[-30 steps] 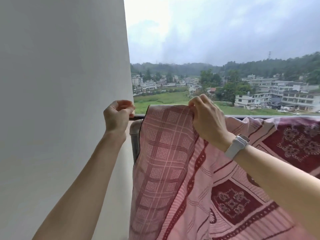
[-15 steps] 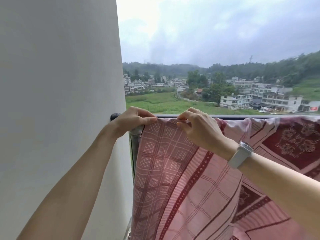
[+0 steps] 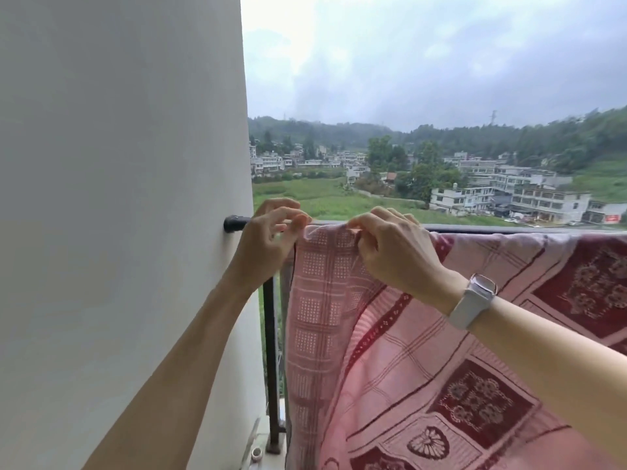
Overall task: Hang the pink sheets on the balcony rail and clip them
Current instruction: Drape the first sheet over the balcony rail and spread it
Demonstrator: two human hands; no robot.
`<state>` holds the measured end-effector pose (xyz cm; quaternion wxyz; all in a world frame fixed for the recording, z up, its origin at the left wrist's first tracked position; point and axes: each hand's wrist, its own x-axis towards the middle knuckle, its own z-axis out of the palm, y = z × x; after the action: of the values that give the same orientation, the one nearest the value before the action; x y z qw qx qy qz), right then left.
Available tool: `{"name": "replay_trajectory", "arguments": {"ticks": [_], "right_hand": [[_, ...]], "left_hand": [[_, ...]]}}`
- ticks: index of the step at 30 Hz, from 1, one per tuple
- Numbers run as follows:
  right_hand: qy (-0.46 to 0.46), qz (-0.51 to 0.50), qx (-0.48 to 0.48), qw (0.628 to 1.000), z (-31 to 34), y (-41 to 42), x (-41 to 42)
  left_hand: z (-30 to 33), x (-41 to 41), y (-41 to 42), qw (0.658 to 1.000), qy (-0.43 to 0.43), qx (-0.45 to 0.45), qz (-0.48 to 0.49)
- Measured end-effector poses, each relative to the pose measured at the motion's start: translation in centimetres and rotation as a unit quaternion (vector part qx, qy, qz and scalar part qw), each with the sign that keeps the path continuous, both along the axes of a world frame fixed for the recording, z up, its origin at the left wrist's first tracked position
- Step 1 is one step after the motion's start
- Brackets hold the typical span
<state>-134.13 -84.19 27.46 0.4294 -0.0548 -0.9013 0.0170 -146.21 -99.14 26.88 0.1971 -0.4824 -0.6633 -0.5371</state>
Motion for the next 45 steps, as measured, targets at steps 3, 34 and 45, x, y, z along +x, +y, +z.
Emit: {"name": "replay_trajectory", "arguments": {"ticks": [3, 34, 45], "right_hand": [[0.020, 0.035, -0.036, 0.999, 1.0, -1.0, -0.7], [0.093, 0.061, 0.115, 0.987, -1.3, -1.6, -3.5], [0.063, 0.003, 0.106, 0.992, -1.6, -0.1, -2.1]], "left_hand": [[-0.4, -1.5, -0.3, 0.963, -0.228, -0.011, -0.141], [1.7, -3.9, 2.7, 0.994, -0.054, 0.096, -0.028], [-2.1, -4.3, -0.3, 0.956, -0.216, -0.009, -0.199]]}}
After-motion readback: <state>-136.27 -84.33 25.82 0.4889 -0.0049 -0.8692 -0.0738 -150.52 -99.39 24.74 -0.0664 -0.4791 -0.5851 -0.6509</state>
